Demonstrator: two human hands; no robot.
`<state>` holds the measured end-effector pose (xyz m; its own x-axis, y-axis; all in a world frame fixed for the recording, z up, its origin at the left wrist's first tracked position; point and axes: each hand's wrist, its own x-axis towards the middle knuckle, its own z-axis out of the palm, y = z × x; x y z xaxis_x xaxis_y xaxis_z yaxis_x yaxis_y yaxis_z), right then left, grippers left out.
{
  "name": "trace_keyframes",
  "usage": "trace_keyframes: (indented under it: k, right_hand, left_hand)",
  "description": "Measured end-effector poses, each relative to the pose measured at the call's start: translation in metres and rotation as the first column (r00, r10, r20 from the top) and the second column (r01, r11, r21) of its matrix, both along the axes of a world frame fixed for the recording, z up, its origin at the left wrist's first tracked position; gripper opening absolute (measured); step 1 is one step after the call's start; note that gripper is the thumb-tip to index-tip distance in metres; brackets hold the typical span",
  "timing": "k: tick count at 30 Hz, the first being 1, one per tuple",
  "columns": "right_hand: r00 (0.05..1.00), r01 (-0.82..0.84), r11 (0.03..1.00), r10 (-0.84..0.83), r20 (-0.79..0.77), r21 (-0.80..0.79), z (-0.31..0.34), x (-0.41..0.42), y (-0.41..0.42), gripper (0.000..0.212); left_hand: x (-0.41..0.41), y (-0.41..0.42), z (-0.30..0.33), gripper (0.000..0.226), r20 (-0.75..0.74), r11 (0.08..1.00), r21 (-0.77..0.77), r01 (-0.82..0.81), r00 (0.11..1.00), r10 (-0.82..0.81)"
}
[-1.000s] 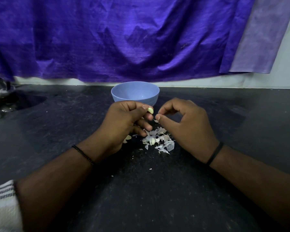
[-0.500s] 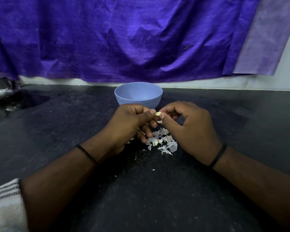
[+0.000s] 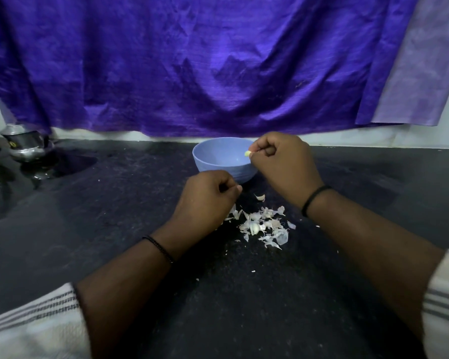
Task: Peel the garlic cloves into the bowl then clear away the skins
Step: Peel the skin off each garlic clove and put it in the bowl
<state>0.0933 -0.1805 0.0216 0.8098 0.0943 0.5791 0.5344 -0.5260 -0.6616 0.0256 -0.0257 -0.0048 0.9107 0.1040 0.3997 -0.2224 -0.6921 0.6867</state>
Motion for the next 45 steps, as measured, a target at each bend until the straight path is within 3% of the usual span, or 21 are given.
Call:
trace_keyframes:
  k: [7,13,18,23,30,36,39,42,45]
  right_hand:
    - [1.0,-0.01,0.977,0.004,-0.029,-0.212,0.02,0.03,0.017,0.02]
    - [0.981,-0.175,0.902,0.195,0.011,-0.396,0.011,0.016,0.004,0.027]
    - [0.981,-0.06,0.834,0.152,0.124,-0.549,0.011,0.014,-0.006,0.007]
    - [0.967,0.021,0.799,0.137,0.216,-0.601,0.016,0.008,-0.029,0.008]
    - [0.975,0.044,0.795,0.099,0.201,-0.604,0.009,-0.008,-0.059,0.008]
    - [0.969,0.055,0.816,0.096,0.229,-0.575,0.006,-0.012,-0.062,0.02]
    - [0.955,0.066,0.868,0.089,0.284,-0.493,0.003,-0.015,-0.062,0.023]
    - [0.941,0.087,0.911,0.058,0.334,-0.403,0.001,-0.03,-0.061,0.006]
    - [0.954,0.071,0.937,0.036,0.296,-0.342,-0.007,-0.046,-0.061,0.019]
  left_hand:
    - [0.003,0.007,0.003,0.01,0.06,0.994,0.011,-0.107,0.993,0.106]
    - [0.006,0.008,0.003,0.016,0.043,0.989,0.037,-0.146,0.989,0.144]
    - [0.005,0.006,0.002,0.014,0.035,0.988,0.033,-0.148,0.988,0.147]
    - [0.004,0.004,0.002,0.015,0.012,0.994,0.033,-0.104,0.994,0.104]
    - [0.002,0.001,0.002,0.012,-0.024,0.997,0.068,-0.034,0.999,0.036]
    - [0.002,-0.002,0.0,0.007,-0.031,0.995,0.095,0.02,0.999,-0.017]
    - [0.001,-0.002,0.0,0.007,-0.023,0.993,0.117,0.028,0.999,-0.026]
    - [0.0,-0.002,0.001,0.008,-0.004,0.991,0.132,0.029,1.0,-0.028]
    - [0.0,-0.003,0.001,0.016,0.019,0.992,0.121,0.027,0.999,-0.029]
